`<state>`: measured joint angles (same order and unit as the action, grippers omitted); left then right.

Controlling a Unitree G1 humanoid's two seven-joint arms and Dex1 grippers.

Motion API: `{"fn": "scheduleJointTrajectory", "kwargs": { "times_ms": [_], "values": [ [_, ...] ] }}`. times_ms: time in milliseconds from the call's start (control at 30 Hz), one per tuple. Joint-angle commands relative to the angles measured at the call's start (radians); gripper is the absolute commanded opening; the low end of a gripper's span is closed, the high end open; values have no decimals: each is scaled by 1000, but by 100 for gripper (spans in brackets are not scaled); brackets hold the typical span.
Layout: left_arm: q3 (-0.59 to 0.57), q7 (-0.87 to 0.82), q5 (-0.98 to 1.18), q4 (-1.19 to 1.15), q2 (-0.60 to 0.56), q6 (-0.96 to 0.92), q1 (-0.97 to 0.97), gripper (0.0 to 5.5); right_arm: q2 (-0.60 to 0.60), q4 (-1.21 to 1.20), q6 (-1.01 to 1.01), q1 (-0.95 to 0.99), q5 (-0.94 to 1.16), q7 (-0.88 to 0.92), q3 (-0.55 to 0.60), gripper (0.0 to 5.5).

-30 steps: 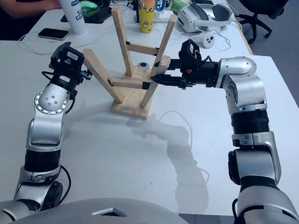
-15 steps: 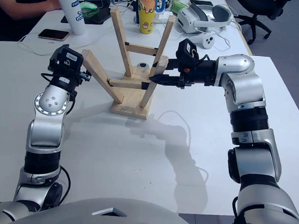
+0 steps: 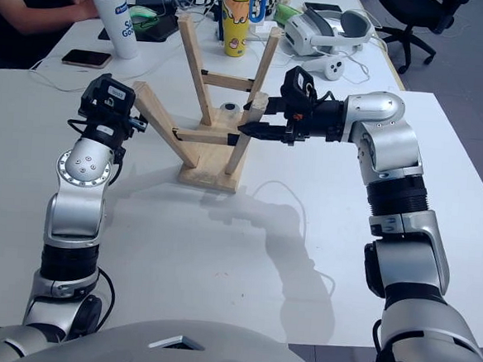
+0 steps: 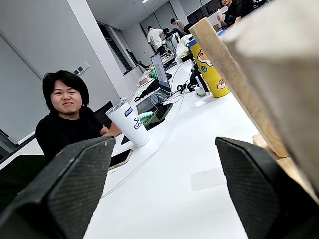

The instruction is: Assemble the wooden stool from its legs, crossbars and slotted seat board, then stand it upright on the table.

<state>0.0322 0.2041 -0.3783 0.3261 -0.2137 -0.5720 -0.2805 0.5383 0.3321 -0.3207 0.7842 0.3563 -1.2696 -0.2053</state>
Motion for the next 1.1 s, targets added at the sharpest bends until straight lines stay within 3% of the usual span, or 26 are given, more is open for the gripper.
{"fn": "scheduleJointTrajectory", "kwargs": {
  "times_ms": [33, 267, 300, 500, 733, 1100],
  "values": [
    [191, 102, 77, -65, 85, 2, 9, 374, -216, 46, -6, -23, -94, 24, -191, 205],
    [148, 100, 81, -63, 51, 21, 19, 374, -187, 60, 19, -63, -46, 84, -80, 206],
    [143, 100, 81, -64, 45, 26, 21, 374, -189, 62, 24, -65, -38, 94, -64, 242],
    [98, 97, 95, -75, -2, 49, 37, 374, -163, 66, 87, -80, -57, 145, -9, 323],
    [125, 87, 101, -79, 1, 55, 47, 374, -90, 48, 138, -170, -77, 150, 16, 323],
    [135, 95, 128, -115, -29, 81, 54, 374, -112, -91, 21, -268, 176, 180, 254, 323]
  ]
}}
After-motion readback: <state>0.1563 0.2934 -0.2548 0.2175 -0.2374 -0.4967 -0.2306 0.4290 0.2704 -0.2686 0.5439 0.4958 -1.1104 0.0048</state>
